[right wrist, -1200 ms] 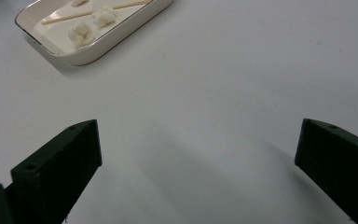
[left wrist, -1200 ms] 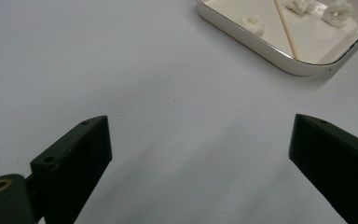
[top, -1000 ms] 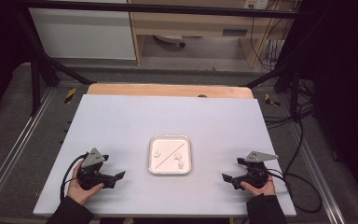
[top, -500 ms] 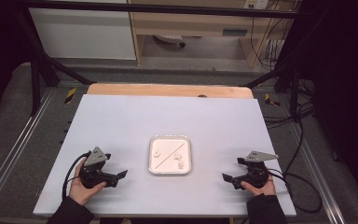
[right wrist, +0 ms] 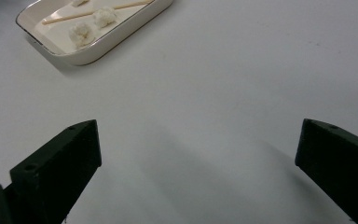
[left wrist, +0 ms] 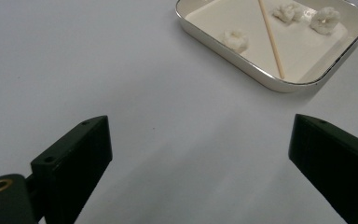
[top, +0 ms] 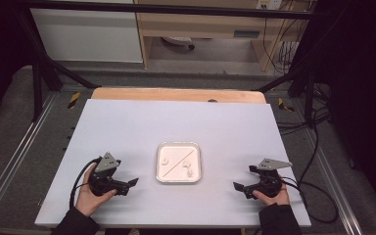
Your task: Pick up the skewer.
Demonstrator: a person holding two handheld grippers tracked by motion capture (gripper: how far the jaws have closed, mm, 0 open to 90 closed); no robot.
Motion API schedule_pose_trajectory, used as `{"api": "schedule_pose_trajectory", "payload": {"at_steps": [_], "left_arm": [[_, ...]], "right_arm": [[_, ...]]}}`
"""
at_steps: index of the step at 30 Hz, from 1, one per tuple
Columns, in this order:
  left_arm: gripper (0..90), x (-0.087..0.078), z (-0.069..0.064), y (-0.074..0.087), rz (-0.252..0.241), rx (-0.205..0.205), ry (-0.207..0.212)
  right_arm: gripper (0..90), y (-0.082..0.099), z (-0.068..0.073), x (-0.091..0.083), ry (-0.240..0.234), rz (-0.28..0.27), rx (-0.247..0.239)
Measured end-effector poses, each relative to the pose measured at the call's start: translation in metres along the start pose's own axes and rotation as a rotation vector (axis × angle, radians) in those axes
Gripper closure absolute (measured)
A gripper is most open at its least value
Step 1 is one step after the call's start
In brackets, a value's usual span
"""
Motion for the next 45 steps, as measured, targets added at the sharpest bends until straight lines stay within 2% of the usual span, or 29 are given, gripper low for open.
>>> {"api": "schedule_pose_trajectory", "payload": {"at_steps": [13,26,38,45], "left_arm": [[5.3,0.006,-0.011,-0.020,0.014,0.026,0.002],[5.0,0.024,-0.031,-0.046,0.039,0.082,0.014],[6.2,0.041,-0.044,-0.064,0.054,0.091,0.031],[9.3,0.054,-0.050,-0.073,0.087,0.098,0.033]], "right_arm": [[0.6,0.000,0.000,0.000,0.000,0.003,0.001],[0.6,0.001,0.001,0.002,-0.002,0.010,-0.004],[0.6,0.001,0.001,0.002,-0.003,0.012,-0.006],[0.7,0.001,0.001,0.002,-0.003,0.011,-0.007]]}}
Point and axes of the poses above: each handheld gripper's, and its own axes: x roughly forward along the jaws, y roughly out of its underside, z roughly to its left, the point moved 8 cm from there along x, roughly forward along the jaws, and after that the axes turned 3 degrees about x, right-handed, at the moved point
